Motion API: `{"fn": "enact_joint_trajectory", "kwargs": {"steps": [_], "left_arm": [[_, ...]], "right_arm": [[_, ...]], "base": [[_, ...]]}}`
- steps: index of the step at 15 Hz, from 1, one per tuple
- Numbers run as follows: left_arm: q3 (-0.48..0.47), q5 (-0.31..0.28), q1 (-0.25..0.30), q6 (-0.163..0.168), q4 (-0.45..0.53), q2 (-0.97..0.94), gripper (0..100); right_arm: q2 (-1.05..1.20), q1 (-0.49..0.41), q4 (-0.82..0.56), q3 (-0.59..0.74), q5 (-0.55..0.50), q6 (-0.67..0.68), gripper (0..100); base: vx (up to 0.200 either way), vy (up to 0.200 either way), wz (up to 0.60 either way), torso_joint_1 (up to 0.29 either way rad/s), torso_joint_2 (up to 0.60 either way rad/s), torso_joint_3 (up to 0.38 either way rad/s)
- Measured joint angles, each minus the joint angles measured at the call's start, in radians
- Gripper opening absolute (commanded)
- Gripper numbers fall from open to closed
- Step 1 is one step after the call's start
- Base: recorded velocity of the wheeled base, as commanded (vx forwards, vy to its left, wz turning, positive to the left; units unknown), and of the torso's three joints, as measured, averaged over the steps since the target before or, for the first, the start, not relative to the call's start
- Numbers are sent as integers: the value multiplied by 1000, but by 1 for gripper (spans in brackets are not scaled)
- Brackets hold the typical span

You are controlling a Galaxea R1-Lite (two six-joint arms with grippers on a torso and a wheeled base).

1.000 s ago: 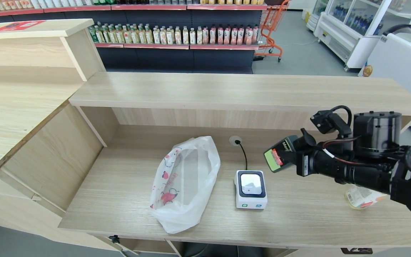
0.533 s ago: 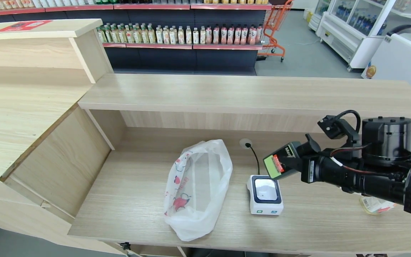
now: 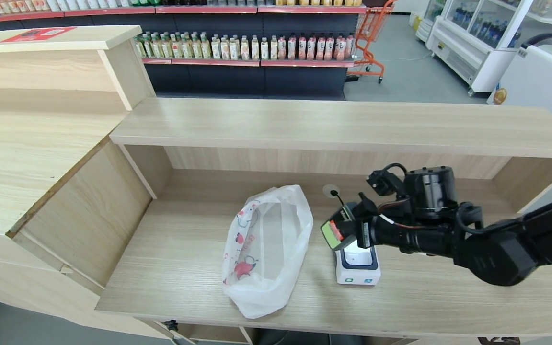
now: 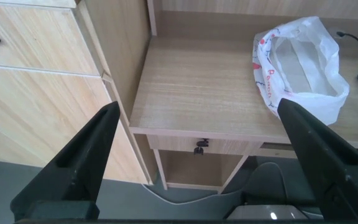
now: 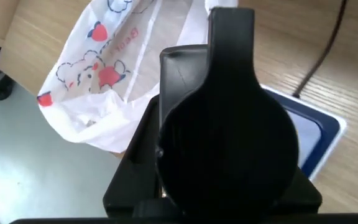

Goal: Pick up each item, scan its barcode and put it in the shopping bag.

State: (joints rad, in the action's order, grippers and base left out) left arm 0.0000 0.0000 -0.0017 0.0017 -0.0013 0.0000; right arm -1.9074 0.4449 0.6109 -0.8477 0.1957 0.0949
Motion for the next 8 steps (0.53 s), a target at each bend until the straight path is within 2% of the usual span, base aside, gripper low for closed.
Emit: {"fn": "enact_joint_trajectory", "kwargs": {"steps": [4, 8], "left_arm": [[0, 0, 1, 0, 0, 0, 100], [0, 0, 0, 0, 0, 0, 100]], "right_arm": [[-155, 69, 82, -140, 40, -27, 0], [-289, 111, 88, -228, 64, -187, 0]], "base": [[0, 0, 0, 0, 0, 0], [0, 0, 0, 0, 0, 0]]}}
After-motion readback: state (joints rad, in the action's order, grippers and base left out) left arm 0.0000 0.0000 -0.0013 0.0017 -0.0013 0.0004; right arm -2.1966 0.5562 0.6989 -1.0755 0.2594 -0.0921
